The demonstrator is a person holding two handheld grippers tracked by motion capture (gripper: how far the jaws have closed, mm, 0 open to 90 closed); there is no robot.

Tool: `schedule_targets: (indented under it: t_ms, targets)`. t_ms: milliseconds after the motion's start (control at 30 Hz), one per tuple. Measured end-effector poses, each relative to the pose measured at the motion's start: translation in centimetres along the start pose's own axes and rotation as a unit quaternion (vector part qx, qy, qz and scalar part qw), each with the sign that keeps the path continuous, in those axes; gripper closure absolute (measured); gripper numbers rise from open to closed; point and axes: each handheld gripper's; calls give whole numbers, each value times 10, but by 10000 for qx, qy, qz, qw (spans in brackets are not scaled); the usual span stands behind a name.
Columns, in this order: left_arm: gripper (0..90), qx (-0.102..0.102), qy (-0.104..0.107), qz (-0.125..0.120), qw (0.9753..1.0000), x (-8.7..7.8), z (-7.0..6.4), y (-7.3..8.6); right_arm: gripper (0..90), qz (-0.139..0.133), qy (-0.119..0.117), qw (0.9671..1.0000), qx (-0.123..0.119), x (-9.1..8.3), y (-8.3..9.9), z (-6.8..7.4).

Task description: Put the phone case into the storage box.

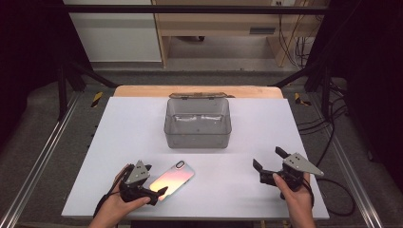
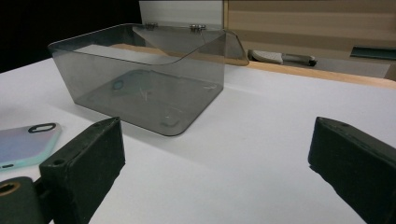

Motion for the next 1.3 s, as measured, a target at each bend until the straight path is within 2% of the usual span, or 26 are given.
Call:
schedule_targets:
  t_ms: [200,300,433,533,900,1000,1067,1300]
  targets:
    - [35,85,91,187,9997,7,-7,5,42,51,-86,9999,-14,3,0,4]
    - [37,21,97,219,9997,9,-7,6,42,57,-117,9999,-9,3,0,5]
    - [41,117,185,381,9990,14,-11,8,42,86,-154,9998,-12,5,1,6]
    - [43,156,170,461,9987,17,-14,9,42,93,-173,9998,-2,5,1,7]
    - [79,103,210,548,9982,23,-15,9,44,116,-242,9996,-23,6,1,8]
    - [97,81,174,526,9984,22,-15,9,44,116,-243,9996,-23,6,1,8]
    - [148,10,188,489,9986,21,-13,10,45,121,-243,9996,-37,6,1,8]
    - [162,16,154,442,9989,20,-14,11,45,128,-267,9996,-33,7,1,9]
Point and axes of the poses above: each handheld gripper's, and its own axes: x roughly forward along the jaws, y roughly out of its underside, z roughly to its left, and after that the axes turned 12 degrees about -x, right-handed
